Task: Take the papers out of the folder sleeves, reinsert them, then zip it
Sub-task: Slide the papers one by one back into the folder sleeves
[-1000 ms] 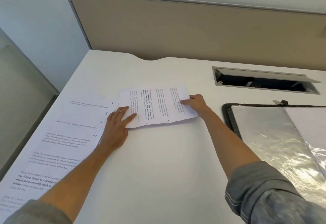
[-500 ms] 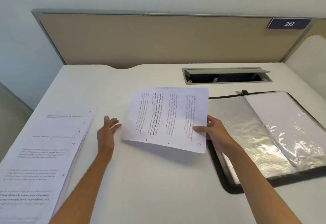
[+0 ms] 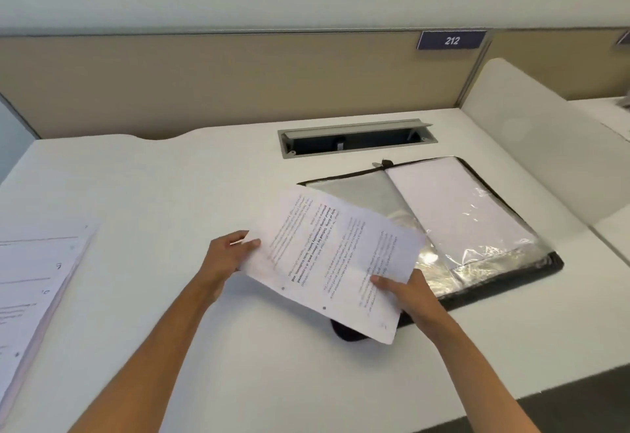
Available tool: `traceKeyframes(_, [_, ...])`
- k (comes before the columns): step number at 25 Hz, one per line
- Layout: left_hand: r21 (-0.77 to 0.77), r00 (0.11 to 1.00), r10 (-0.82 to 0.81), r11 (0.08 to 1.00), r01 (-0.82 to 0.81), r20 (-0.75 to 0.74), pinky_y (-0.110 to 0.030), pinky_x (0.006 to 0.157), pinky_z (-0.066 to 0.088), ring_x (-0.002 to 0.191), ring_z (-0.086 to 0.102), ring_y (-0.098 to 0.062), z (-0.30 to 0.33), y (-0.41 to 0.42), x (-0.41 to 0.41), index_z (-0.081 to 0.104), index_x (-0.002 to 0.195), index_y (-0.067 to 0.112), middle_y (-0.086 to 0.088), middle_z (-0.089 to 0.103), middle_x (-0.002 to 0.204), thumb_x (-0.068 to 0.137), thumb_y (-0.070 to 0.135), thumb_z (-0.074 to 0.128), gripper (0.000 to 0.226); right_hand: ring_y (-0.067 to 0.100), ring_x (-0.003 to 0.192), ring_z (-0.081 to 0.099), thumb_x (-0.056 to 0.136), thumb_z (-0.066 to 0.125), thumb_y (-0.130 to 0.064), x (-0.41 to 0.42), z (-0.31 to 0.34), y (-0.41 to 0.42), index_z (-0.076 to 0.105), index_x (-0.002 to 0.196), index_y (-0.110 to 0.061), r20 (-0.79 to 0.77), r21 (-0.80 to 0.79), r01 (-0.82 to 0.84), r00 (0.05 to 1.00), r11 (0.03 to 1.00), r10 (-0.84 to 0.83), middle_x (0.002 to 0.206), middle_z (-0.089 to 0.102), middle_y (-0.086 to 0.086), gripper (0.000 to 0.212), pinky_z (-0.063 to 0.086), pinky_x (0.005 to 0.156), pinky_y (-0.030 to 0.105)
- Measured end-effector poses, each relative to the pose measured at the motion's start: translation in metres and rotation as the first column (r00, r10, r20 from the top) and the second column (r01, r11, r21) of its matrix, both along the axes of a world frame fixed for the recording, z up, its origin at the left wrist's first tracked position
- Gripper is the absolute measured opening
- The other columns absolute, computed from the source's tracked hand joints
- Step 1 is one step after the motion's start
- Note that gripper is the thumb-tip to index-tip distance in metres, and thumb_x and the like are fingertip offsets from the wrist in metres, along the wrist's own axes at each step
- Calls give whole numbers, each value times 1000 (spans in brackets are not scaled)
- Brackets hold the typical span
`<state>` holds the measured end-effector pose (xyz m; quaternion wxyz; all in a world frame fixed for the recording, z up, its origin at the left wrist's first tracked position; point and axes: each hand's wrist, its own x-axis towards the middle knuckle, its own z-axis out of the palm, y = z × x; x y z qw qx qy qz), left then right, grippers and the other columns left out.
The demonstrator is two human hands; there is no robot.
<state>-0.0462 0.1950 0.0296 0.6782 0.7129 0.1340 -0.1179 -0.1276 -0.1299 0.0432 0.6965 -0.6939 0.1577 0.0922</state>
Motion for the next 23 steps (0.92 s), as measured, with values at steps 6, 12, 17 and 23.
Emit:
traceKeyframes(6, [393,975,-39,918,-52,220,-36,81,57,78,69,-14,-16,-92,-29,70,97,17,3,72,89,95,13,57,13,19,100,70,73,83,-16,-31,-10,-88,62,118,-20,12,120,293,955,949,-297,108,74,-2,50,58,70,27])
traceKeyframes(12, [861,609,-725,492,129,322,-36,103,36,124,45,-13,-32,-172,-53,70,110,26,7,58,124,79,65,60,51,11,94,71,21,92,-60,-67,-18,-142,62,110,-32,2,114,386,921,916,-388,106,74,-9,98,57,73,29])
traceKeyframes(17, [952,405,-880,299,71,246,-35,89,46,106,58,-18,-37,-203,-58,70,96,23,6,64,107,92,40,52,25,14,101,69,48,92,-47,-90,-17,-163,60,119,-32,-28,140,428,903,893,-429,113,72,-8,79,56,76,30])
traceKeyframes(23, [956,508,-861,174,236,31,-37,72,51,87,59,-19,-10,-215,-45,65,95,15,4,63,93,97,37,23,47,19,111,64,83,69,-15,-116,-19,-189,56,131,-28,-50,156,465,885,871,-464,117,70,-2,51,51,92,43])
